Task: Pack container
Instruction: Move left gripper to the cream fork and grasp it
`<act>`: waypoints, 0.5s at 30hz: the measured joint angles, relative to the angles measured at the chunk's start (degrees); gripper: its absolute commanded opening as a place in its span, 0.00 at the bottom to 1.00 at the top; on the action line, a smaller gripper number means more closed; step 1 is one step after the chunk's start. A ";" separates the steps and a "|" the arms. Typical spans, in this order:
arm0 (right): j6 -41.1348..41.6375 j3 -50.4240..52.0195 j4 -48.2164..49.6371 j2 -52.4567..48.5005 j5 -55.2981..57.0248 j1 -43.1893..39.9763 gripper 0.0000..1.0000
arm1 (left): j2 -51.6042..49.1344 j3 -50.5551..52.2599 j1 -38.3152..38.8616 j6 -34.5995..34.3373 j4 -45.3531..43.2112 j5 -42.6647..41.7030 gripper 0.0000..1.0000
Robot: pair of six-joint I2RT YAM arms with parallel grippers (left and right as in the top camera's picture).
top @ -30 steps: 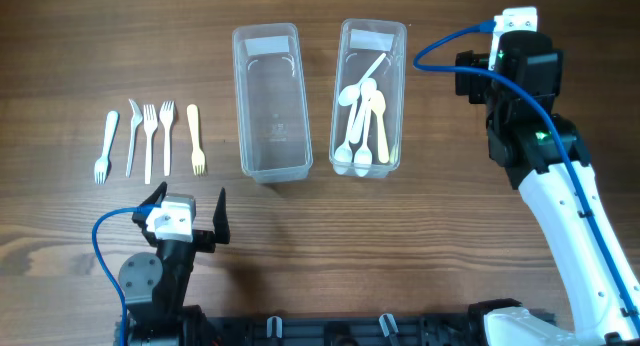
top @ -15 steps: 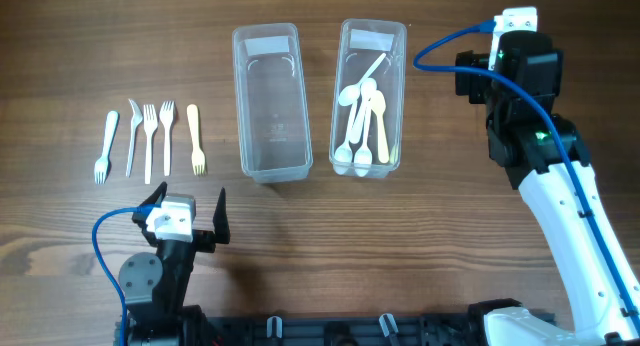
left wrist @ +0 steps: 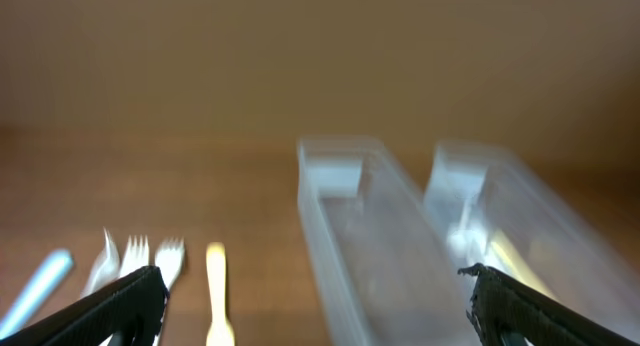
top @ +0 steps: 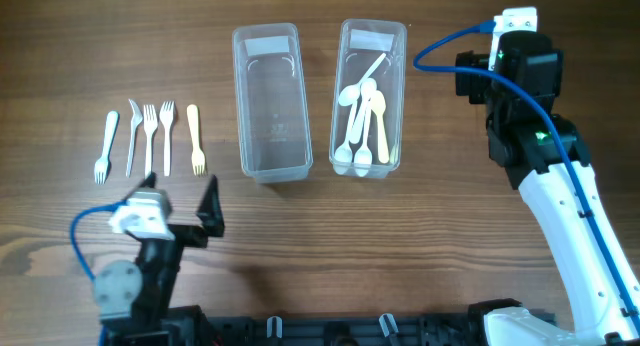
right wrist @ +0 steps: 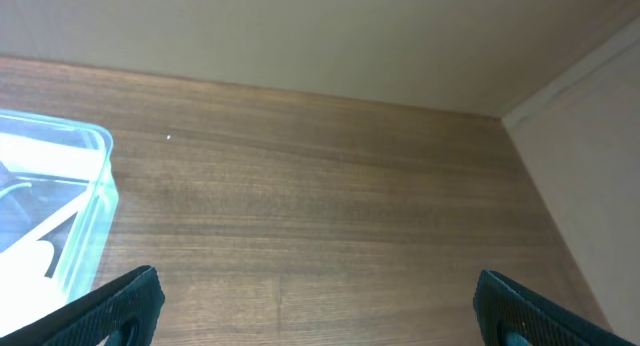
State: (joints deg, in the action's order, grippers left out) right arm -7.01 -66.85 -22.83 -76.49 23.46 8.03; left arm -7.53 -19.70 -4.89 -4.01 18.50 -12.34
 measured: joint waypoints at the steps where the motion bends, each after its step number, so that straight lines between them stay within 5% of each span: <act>1: 0.00 0.00 -0.02 0.00 0.02 0.00 1.00 | -3.69 -4.59 0.00 -1.18 2.01 0.48 1.00; 9: 0.00 0.00 -0.24 0.00 0.20 0.00 1.00 | -48.19 -44.78 0.00 -4.57 25.16 1.57 1.00; 15: -0.02 0.00 -0.26 0.00 0.22 0.00 1.00 | -68.41 -54.93 0.00 -4.90 31.28 1.36 1.00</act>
State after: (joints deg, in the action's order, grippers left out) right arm -7.03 -66.85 -23.09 -76.49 23.68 8.03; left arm -75.94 -74.63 -4.89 -8.91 49.78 -10.98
